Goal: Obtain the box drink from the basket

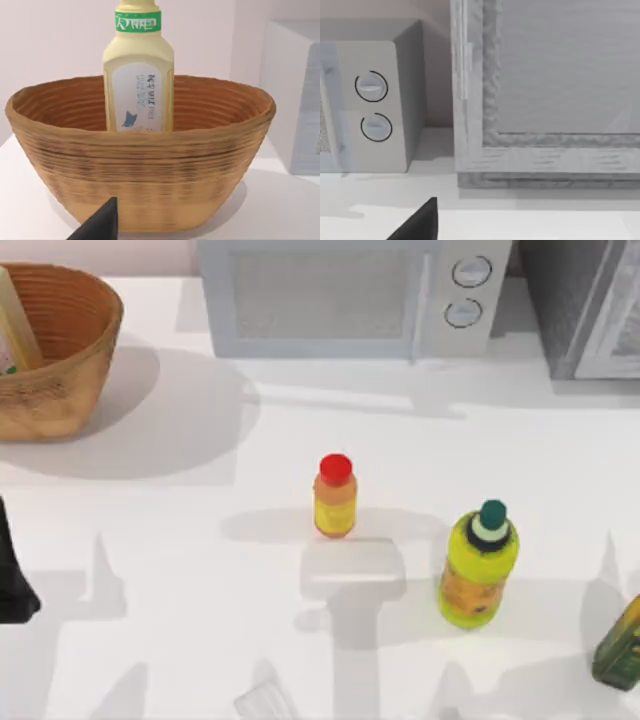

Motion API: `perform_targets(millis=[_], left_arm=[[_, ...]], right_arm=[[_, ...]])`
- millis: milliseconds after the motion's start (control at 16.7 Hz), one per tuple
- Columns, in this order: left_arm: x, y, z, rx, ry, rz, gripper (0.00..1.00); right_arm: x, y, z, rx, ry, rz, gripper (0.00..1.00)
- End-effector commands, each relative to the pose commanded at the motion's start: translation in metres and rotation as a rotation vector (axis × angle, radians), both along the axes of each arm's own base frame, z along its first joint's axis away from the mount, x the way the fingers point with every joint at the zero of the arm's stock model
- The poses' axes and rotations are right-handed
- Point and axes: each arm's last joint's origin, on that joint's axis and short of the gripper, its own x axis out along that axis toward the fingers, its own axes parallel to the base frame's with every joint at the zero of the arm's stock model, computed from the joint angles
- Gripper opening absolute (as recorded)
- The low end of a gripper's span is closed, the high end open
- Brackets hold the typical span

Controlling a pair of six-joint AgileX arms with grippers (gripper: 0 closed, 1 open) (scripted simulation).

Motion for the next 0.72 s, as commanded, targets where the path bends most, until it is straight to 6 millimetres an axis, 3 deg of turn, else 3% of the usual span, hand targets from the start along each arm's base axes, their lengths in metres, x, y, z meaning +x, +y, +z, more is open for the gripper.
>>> perform_targets(millis=[360, 720], left_arm=[[0.005, 0.001, 0.005, -0.003, 0.025, 0.003, 1.00], [0.038, 0.005, 0.038, -0.009, 0.026, -0.004, 1.00]], right_arm=[[0.000, 0.000, 0.000, 0.000, 0.000, 0.000, 1.00], [0.000, 0.000, 0.000, 0.000, 0.000, 0.000, 1.00]])
